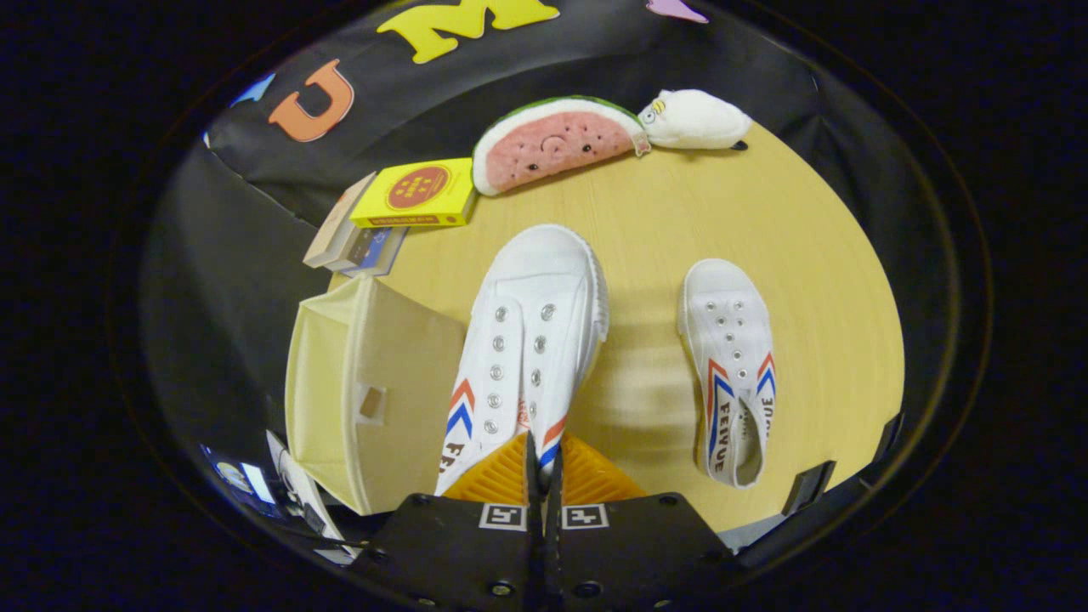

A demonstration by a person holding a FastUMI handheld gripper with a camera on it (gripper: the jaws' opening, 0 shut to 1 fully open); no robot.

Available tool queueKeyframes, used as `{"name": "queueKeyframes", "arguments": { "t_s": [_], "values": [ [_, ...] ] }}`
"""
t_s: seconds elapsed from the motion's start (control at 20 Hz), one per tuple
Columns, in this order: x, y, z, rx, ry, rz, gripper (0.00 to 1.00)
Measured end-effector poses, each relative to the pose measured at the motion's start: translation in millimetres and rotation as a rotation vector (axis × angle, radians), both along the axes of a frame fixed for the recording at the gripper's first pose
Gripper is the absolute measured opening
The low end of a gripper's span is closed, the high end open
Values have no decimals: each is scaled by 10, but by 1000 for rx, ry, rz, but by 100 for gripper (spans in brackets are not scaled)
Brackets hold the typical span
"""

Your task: Open the storage box then place both shoes into the box .Put the left shoe in first, then the right shoe, with the right side of both shoes facing outward in a uniform manner.

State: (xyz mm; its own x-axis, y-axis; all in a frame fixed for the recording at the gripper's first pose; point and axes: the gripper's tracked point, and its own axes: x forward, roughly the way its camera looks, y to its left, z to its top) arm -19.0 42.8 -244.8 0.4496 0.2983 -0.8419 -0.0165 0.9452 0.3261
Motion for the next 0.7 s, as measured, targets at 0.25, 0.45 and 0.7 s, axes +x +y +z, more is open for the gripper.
{"name": "queueKeyframes", "arguments": {
  "t_s": [0.25, 0.45, 0.7],
  "values": [
    [-133, 361, 736, -4, -114, 12, 0],
    [-197, 925, 1180, 16, -195, 61, 0],
    [-269, 1811, 1171, 22, -216, 127, 0]
  ]
}}
